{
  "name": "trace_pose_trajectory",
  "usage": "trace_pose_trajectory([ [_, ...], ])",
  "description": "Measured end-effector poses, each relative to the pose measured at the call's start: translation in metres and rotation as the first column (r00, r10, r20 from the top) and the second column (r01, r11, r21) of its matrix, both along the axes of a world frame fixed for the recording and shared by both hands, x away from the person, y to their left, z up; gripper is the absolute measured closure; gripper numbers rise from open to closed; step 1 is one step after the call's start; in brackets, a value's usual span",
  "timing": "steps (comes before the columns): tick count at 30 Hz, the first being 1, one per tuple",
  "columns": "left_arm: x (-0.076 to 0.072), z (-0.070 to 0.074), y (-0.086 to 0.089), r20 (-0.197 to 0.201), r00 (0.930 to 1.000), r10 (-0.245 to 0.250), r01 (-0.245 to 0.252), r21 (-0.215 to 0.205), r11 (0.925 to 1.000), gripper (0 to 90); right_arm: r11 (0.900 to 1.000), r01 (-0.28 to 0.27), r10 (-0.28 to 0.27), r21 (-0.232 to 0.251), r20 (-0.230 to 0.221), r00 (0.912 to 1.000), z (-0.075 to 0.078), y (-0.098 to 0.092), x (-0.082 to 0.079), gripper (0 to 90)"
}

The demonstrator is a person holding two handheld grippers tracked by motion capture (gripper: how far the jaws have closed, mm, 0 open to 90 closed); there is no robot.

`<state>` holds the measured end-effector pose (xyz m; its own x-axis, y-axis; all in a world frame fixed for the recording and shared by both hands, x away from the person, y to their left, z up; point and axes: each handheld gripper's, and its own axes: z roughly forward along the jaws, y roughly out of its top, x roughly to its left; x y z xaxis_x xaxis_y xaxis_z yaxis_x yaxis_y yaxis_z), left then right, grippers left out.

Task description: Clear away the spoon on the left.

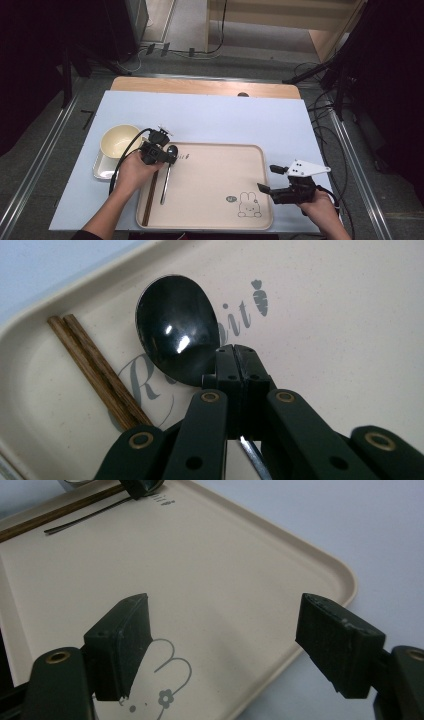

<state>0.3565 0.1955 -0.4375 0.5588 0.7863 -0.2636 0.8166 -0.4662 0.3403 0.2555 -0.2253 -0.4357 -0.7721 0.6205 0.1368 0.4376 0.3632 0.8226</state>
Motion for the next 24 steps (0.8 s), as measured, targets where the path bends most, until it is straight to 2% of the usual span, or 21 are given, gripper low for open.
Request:
trace_pose_trajectory([
  [4,-0.001,0.002,0.002,-0.010,0.9999,-0.006,0.006,-0.017,0.9998,86.6,1.000,0.001,-0.001,0.001,0.002,1.0000,0.000,0.000,0.000,22.1],
  [9,-0.005,0.012,0.002,-0.011,0.9998,-0.019,0.018,-0.078,0.9968,81.3,1.000,0.001,-0.001,0.001,0.000,1.0000,0.000,0.000,0.000,22.1],
  [12,-0.009,0.021,0.003,-0.010,0.9996,-0.026,0.025,-0.112,0.9934,75.4,1.000,0.001,-0.001,0.002,0.001,1.0000,0.000,0.000,0.000,22.0],
  [14,-0.011,0.028,0.005,-0.011,0.9992,-0.039,0.037,-0.129,0.9909,68.3,1.000,0.002,-0.002,0.004,0.002,1.0000,0.000,0.000,0.000,22.0],
  [17,-0.015,0.043,0.009,0.026,0.9989,-0.040,0.043,-0.138,0.9895,57.0,1.000,0.003,-0.003,0.006,0.001,1.0000,0.001,0.000,0.000,22.0],
  [18,-0.016,0.047,0.011,0.027,0.9992,-0.029,0.032,-0.158,0.9869,54.2,1.000,0.003,-0.003,0.007,0.000,1.0000,0.000,0.000,0.000,22.0],
  [19,-0.017,0.051,0.013,0.034,0.9991,-0.025,0.031,-0.166,0.9857,52.1,1.000,0.003,-0.003,0.006,-0.001,1.0000,0.000,0.000,0.000,22.0],
  [21,-0.020,0.058,0.016,0.075,0.9968,-0.029,0.042,-0.178,0.9831,48.2,1.000,0.001,-0.001,0.005,-0.003,1.0000,0.000,0.000,0.000,22.0],
  [24,-0.022,0.068,0.021,0.086,0.9962,-0.016,0.033,-0.198,0.9797,45.4,1.000,0.001,-0.001,0.005,-0.003,1.0000,0.000,0.000,0.000,22.0],
])
